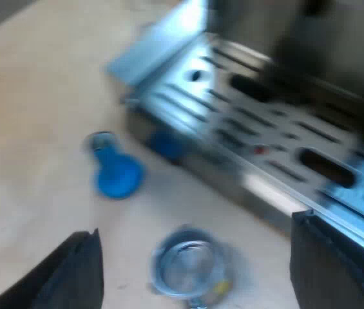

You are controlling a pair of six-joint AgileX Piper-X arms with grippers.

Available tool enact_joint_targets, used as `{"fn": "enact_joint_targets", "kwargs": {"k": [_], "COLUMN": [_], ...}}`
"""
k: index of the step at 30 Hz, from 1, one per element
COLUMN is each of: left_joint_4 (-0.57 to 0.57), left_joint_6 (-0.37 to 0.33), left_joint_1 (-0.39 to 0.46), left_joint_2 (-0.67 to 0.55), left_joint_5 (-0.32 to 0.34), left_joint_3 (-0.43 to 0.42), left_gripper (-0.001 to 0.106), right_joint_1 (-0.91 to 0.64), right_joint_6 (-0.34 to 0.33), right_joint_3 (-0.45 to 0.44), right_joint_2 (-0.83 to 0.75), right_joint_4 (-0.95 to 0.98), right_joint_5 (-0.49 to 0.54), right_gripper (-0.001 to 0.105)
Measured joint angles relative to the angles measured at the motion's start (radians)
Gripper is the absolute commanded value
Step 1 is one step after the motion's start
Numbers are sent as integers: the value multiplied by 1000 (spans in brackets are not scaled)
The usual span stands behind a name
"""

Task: Grind coffee beans and then tamp

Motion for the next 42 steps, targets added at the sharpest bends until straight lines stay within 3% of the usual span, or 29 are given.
{"fn": "enact_joint_targets", "kwargs": {"k": [5,15,21,22,27,32,42], "left_joint_4": [9,10,25,31,65,70,71], "left_joint_6": [-3,-28,-28,-28,-28,-28,-28], "left_joint_1": [7,157,158,158,158,158,158], "left_joint_2": [5,5,1,0,-57,-161,-348], "left_joint_5": [3,3,3,3,-13,-52,-73], "left_joint_3": [-1,-1,-1,-1,1,-1,-1], "left_gripper": [63,63,63,63,63,63,63], "right_joint_1": [-135,-417,-548,-686,-881,-957,-957], "right_joint_6": [-19,-129,-168,-214,-288,-309,-330], "right_joint_3": [0,0,-1,-1,-1,-1,-2], "right_joint_2": [-33,-188,-229,-250,-281,-342,-558], "right_joint_4": [44,250,324,362,398,407,437], "right_joint_5": [-74,-78,-114,-152,-264,-367,-376], "right_gripper": [62,62,62,62,62,62,62]}}
